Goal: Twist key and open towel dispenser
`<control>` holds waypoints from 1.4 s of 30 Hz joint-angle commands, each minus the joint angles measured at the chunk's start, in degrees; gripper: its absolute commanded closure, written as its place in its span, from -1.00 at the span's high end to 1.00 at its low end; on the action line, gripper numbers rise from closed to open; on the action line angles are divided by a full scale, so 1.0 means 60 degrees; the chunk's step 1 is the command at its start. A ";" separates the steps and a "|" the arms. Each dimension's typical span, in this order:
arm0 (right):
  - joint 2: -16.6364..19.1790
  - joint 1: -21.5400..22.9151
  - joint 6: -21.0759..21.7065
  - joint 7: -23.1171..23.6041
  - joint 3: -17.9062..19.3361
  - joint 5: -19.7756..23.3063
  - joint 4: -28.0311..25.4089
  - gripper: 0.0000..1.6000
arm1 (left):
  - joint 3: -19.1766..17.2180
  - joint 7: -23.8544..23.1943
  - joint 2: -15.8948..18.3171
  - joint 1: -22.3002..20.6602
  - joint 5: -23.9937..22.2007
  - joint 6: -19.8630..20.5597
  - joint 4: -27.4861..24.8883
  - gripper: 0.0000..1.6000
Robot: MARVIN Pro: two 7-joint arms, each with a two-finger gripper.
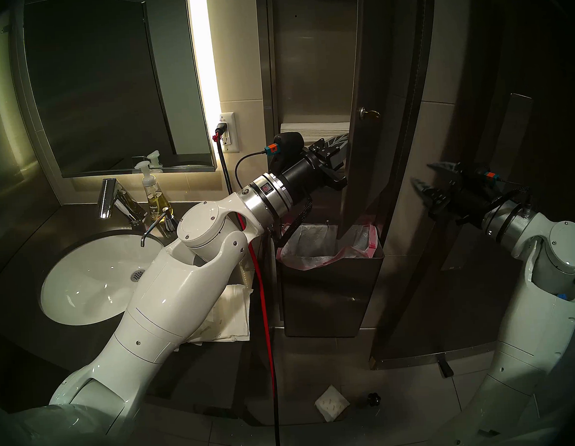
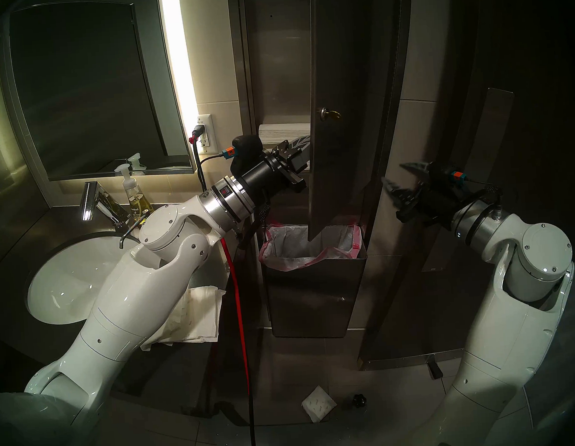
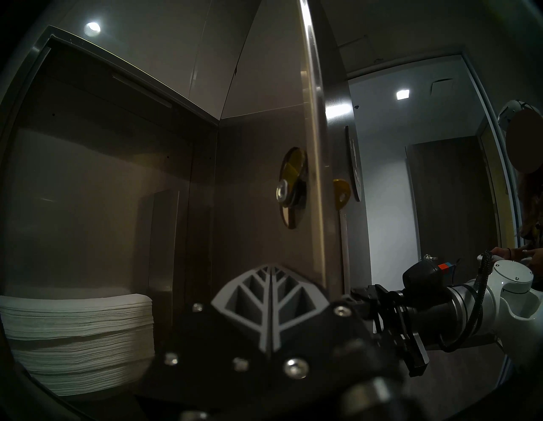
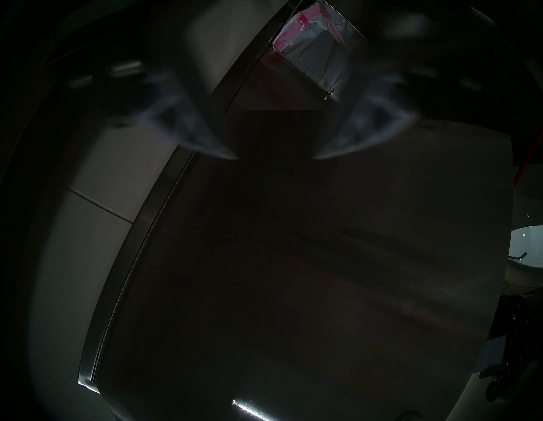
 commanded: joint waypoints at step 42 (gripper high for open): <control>0.0165 -0.1324 -0.0769 0.0390 0.0734 -0.1312 0.1453 -1.00 | 0.1080 0.0383 -0.1146 -0.0175 -0.0150 -0.0015 -0.0471 -1.00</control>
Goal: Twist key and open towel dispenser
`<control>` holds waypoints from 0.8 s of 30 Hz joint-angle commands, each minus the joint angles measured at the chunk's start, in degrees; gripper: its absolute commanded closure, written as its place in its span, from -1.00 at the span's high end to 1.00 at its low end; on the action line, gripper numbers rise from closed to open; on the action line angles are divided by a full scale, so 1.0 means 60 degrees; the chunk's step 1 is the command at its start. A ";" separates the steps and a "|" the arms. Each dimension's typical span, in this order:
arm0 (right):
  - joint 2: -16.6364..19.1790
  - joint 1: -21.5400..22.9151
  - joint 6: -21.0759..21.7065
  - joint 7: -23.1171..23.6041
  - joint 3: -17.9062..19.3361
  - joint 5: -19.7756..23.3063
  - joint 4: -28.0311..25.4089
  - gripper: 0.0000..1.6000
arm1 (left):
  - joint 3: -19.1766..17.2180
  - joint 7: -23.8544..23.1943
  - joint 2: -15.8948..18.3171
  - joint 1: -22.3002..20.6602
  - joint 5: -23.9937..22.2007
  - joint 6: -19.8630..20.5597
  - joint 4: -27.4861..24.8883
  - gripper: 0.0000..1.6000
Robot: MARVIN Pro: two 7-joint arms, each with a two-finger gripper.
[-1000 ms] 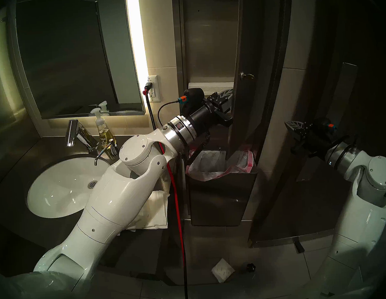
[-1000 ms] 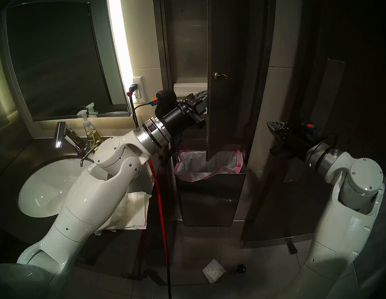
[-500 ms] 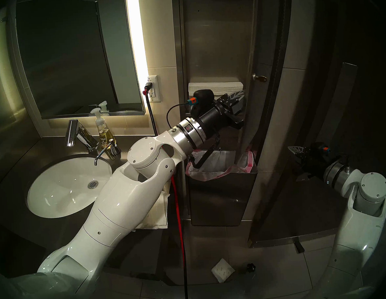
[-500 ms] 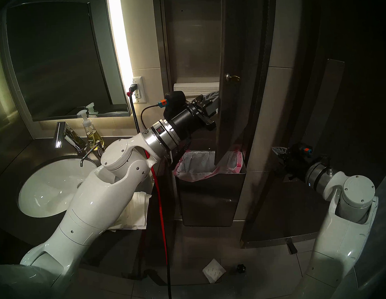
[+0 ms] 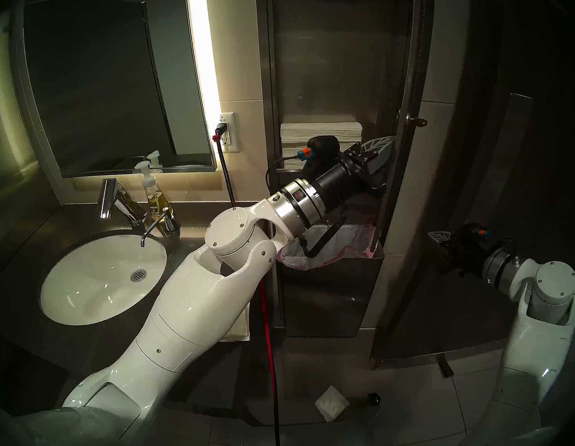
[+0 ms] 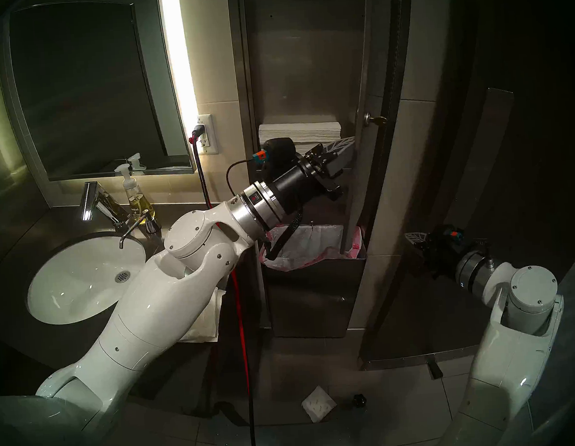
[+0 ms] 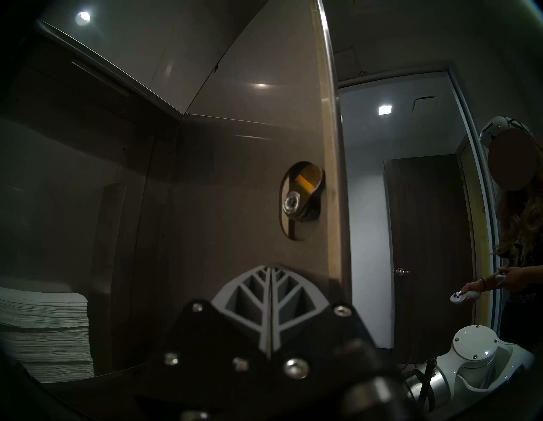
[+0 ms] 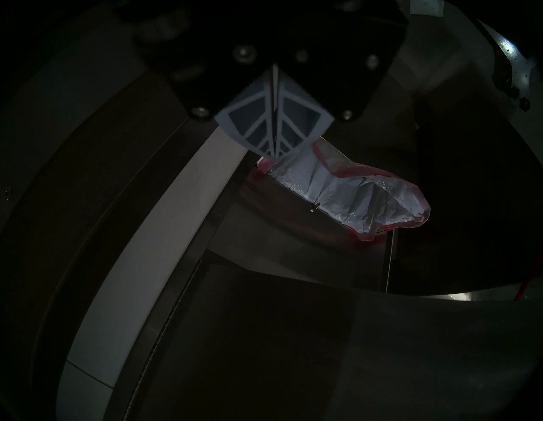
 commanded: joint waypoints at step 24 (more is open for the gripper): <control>0.0042 -0.0079 0.0198 0.0453 0.0103 -0.0256 -0.0286 -1.00 | 0.1008 0.0121 -0.1220 -0.0459 -0.0030 -0.0335 -0.0082 -1.00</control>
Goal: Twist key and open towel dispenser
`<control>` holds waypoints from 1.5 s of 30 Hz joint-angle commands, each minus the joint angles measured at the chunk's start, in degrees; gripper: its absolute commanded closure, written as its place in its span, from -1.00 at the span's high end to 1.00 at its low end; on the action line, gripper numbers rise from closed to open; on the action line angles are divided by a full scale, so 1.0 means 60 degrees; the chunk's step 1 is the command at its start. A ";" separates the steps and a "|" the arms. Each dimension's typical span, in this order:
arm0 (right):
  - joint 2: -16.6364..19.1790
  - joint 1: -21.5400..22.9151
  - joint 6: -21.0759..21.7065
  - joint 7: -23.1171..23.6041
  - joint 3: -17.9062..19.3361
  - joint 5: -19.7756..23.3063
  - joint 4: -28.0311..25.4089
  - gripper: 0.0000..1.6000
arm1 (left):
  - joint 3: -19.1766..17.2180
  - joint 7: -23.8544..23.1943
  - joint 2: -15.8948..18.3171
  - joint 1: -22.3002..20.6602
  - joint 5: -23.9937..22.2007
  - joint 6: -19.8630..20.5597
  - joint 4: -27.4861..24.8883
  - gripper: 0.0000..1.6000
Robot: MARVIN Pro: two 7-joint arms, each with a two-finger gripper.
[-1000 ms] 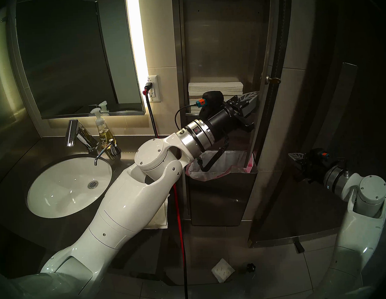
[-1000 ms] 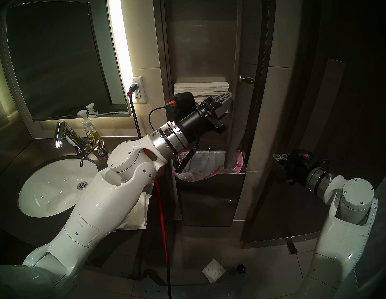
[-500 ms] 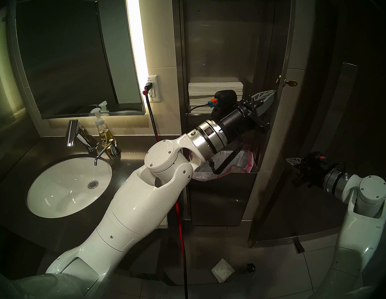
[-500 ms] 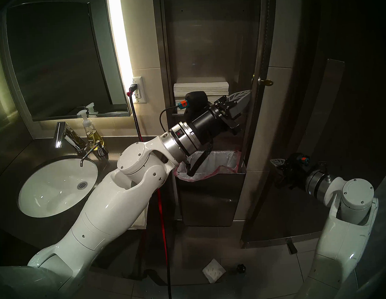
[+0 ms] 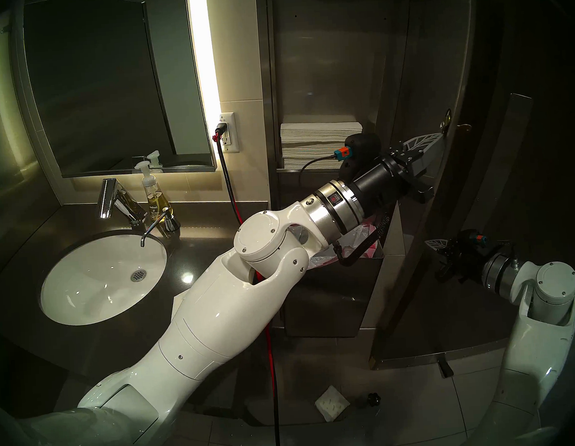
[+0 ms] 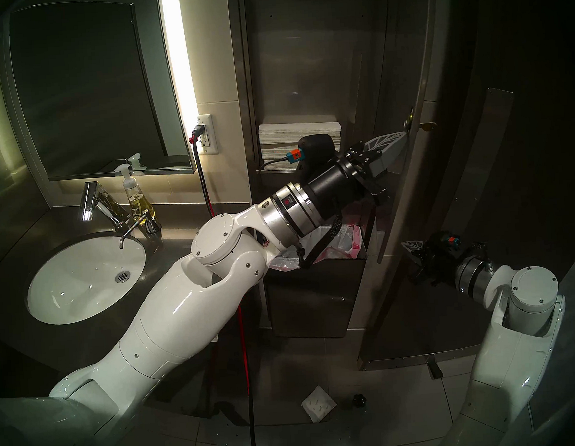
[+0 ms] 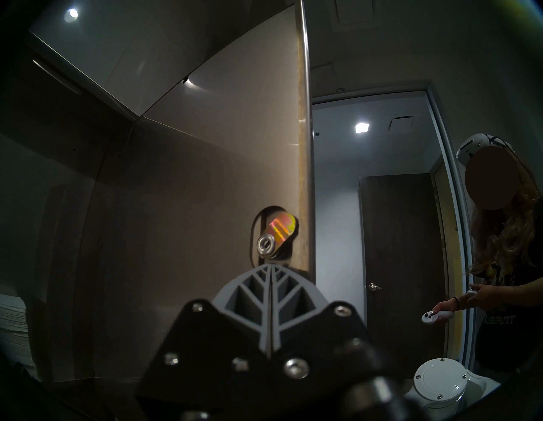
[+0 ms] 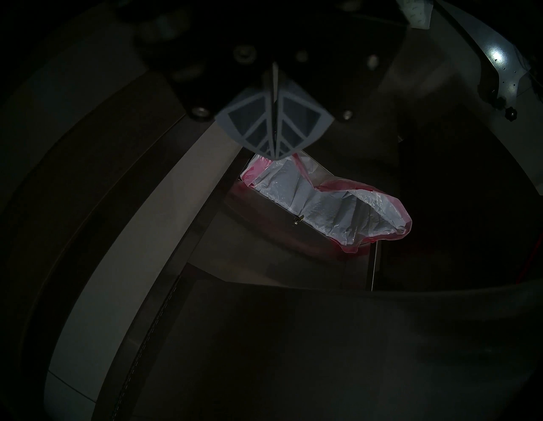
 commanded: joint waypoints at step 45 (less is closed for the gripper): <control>0.0045 0.0293 0.0023 -0.0105 -0.0601 -0.0055 -0.0192 -1.00 | -0.1298 0.0625 0.1097 0.0653 0.0494 -0.0020 -0.0485 -1.00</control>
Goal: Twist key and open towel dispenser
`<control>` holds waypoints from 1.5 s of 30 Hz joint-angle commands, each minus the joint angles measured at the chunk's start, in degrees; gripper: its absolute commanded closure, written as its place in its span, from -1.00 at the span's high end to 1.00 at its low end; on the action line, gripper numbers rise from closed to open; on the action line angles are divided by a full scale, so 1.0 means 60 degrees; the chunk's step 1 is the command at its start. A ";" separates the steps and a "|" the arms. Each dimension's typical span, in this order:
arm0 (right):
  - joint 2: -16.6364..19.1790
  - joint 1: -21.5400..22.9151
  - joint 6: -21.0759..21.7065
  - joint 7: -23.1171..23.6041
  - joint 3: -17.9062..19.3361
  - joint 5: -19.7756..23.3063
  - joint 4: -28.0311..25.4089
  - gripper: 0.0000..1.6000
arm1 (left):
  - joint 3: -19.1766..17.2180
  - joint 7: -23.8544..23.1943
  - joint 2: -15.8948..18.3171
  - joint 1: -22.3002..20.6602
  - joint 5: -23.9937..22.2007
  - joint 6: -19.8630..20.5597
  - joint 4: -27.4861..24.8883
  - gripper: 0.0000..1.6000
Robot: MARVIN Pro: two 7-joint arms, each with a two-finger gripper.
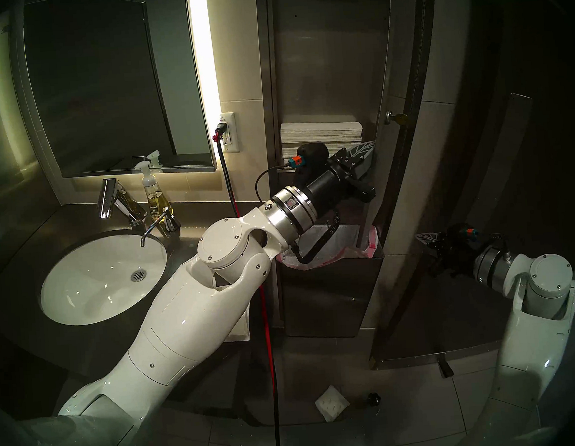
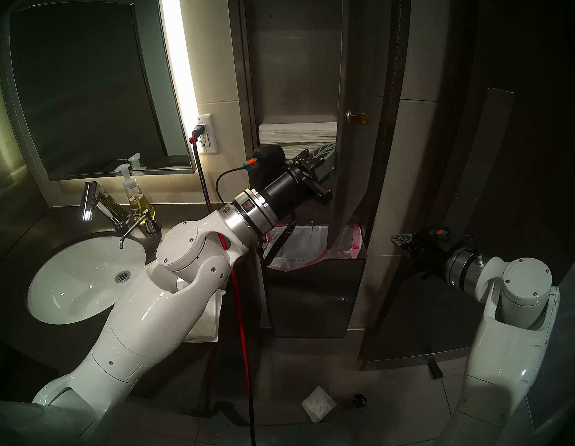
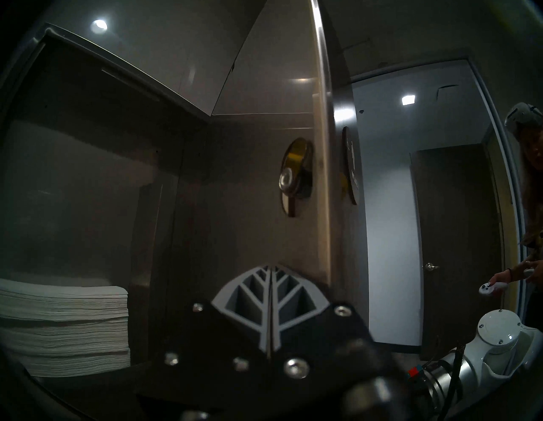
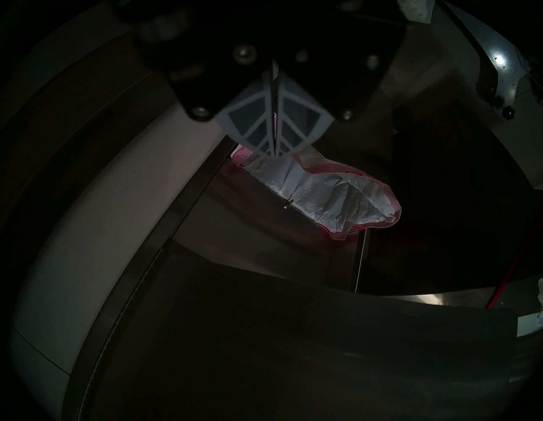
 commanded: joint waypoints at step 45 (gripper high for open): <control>0.0205 0.0096 0.0096 -0.0451 0.0907 -0.0155 0.0081 -1.00 | 0.1409 -0.1915 -0.2270 -0.1773 -0.0957 -0.0308 0.1781 -1.00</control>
